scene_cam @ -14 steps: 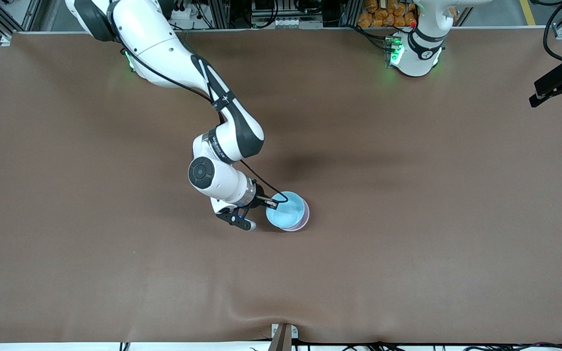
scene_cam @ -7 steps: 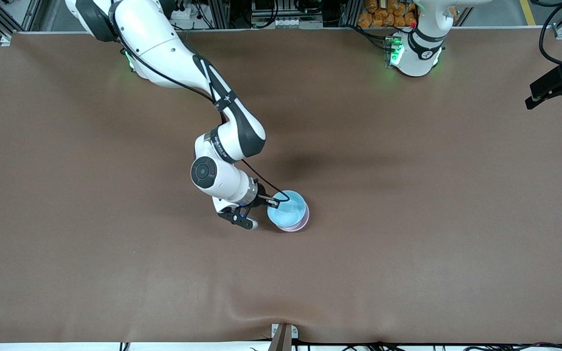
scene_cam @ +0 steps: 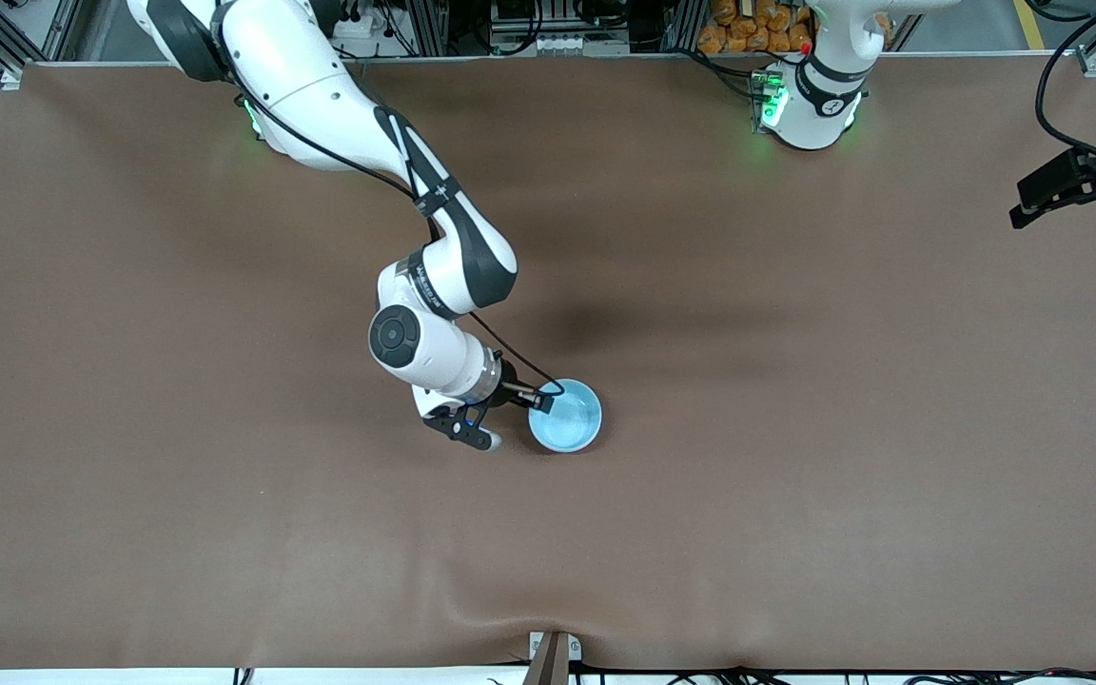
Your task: Stack pink and blue bowls on white bowl
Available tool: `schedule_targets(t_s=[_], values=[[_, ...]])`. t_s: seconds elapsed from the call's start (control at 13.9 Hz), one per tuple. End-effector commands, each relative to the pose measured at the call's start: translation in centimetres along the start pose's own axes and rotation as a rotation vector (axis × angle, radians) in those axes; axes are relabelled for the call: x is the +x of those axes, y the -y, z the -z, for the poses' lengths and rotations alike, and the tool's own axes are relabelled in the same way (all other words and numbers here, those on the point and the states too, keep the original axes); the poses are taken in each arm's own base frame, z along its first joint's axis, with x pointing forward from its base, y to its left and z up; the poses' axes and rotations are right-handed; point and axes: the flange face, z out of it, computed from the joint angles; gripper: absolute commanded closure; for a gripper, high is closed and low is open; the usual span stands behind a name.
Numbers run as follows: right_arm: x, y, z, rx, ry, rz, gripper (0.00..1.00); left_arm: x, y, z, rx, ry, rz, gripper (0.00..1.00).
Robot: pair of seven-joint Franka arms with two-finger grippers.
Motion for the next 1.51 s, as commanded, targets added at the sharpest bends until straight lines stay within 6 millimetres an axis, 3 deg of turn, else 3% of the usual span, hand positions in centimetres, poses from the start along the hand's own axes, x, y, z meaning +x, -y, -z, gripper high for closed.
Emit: schedule_targets(t_s=[0.0,0.22,0.43,0.72,1.01,1.3,1.44], values=[[2.5,0.2,5.5,0.045,-0.035,0.007,0.0,0.0,0.1,0.3,0.017,-0.016,0.007,0.0],[6.6,-3.2,11.3,0.024,0.004,0.125,0.0,0.0,0.1,0.2,0.015,-0.015,0.013,0.0],[8.8,-8.7,17.1,-0.007,0.048,0.194,0.0,0.0,0.2,0.3,0.015,-0.016,0.015,0.0],[7.8,-17.3,24.7,-0.109,0.005,0.304,0.0,0.2,0.2,0.1,0.017,-0.01,0.012,0.0],[10.0,-24.8,31.9,-0.228,0.022,0.388,0.0,0.3,0.2,0.0,0.017,-0.009,0.012,0.0],[10.4,-30.3,38.3,-0.267,0.027,0.464,0.0,0.3,0.3,0.0,0.017,-0.009,0.009,0.0],[9.4,-31.2,41.3,-0.303,0.017,0.49,0.0,0.3,0.3,0.0,0.017,-0.01,0.013,0.0]])
